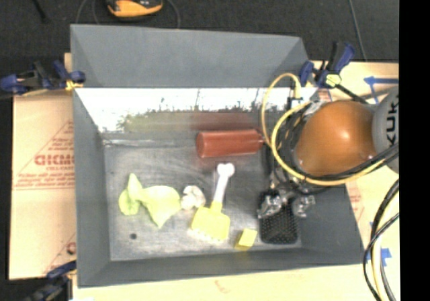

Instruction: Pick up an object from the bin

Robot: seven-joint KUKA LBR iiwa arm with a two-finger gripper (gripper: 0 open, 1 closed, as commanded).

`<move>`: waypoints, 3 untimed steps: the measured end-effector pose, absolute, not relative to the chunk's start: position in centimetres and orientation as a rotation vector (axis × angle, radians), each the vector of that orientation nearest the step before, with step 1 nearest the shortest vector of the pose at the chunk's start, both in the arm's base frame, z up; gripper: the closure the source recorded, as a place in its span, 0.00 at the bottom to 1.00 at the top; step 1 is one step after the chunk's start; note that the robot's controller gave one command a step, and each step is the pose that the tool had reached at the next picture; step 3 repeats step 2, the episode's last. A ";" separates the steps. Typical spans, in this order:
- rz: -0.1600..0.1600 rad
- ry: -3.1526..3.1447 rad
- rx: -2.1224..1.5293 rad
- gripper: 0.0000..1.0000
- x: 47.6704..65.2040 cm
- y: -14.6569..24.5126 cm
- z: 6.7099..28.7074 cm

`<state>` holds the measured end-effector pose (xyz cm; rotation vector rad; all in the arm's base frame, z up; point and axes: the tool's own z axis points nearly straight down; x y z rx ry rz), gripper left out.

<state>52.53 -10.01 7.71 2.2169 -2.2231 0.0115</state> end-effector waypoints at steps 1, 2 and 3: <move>0.011 -2.223 2.217 1.00 52.5 -10.0 7.7; -0.002 -2.274 2.171 1.00 51.7 -9.7 20.9; -0.002 -2.274 2.171 1.00 51.7 -9.7 20.9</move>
Offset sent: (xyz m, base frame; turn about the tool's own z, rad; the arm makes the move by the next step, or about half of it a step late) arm -0.0091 0.0031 0.1326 0.0388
